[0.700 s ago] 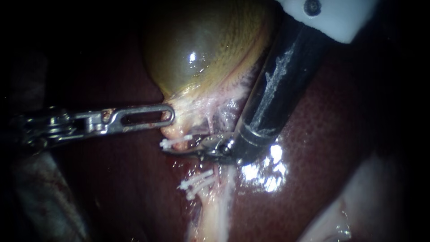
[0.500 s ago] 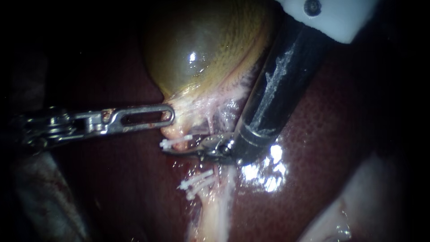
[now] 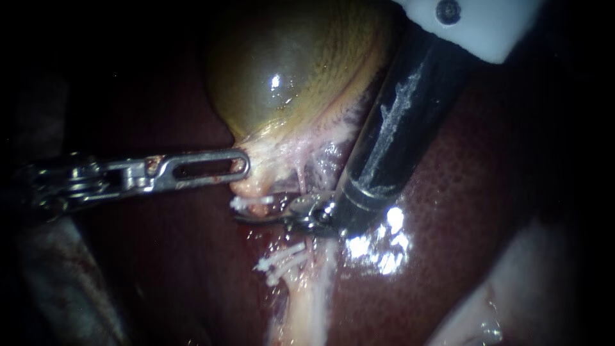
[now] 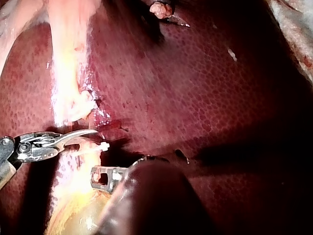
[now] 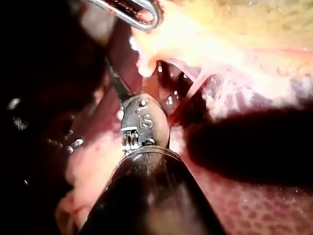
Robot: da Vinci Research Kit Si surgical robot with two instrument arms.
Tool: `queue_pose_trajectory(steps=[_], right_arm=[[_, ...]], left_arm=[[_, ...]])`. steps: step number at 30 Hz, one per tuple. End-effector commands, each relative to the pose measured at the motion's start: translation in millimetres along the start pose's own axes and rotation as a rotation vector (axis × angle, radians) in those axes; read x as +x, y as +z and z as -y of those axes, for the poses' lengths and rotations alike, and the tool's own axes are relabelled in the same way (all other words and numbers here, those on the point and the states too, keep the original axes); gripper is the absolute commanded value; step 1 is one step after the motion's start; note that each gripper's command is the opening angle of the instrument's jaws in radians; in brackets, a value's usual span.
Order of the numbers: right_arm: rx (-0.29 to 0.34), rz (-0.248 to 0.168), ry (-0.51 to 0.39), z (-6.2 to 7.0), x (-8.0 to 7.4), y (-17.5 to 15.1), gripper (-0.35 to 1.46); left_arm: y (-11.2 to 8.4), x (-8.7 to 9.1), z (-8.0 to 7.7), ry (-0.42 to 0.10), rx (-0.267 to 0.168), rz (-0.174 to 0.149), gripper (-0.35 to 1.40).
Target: Go back from the cut left tube
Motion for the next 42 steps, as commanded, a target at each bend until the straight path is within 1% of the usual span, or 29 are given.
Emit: queue_pose_trajectory(steps=[1,4,7,8,13,19,23,25,29,33,38,42], right_arm=[[-0.002,-0.008,-0.012,0.1,0.0,0.1,1.22],[0.001,-0.018,-0.049,0.5,0.0,0.2,1.27],[0.004,-0.02,-0.098,0.9,-0.1,0.0,1.27],[0.005,-0.02,-0.099,1.0,-0.2,-0.1,1.27],[0.007,-0.018,-0.14,1.3,-0.7,-1.0,1.2],[-0.05,-0.023,-0.224,1.1,-1.8,-2.7,1.25],[-0.098,-0.03,-0.276,0.8,-2.5,-4.2,1.28],[-0.114,-0.044,-0.294,0.6,-2.7,-5.0,1.28],[-0.156,-0.09,-0.317,0.4,-2.9,-7.6,1.28],[-0.19,-0.13,-0.332,0.4,-2.6,-10.5,1.28],[-0.24,-0.191,-0.357,0.4,-2.5,-14.3,1.3],[-0.298,-0.233,-0.376,-0.1,-2.0,-17.2,1.3]], left_arm=[[0.0,0.0,0.0,0.0,0.0,0.0,-0.35],[0.0,0.0,0.0,0.0,0.0,0.0,-0.35],[0.0,0.0,0.0,0.0,0.0,0.0,-0.35],[0.0,0.0,0.0,0.0,0.0,0.0,-0.35],[0.0,0.0,0.0,0.0,0.0,0.0,-0.35],[0.0,0.0,0.0,0.0,0.0,0.0,-0.35],[0.0,0.0,0.0,0.0,0.0,0.0,-0.35],[0.0,0.0,0.1,0.0,0.0,0.0,-0.35],[0.0,0.0,0.1,0.001,0.0,0.0,-0.35],[0.2,0.0,0.3,0.002,-0.001,0.0,-0.35],[0.6,-0.1,0.7,0.004,0.002,0.0,-0.35],[0.8,-0.2,0.9,0.005,0.004,0.001,-0.35]])
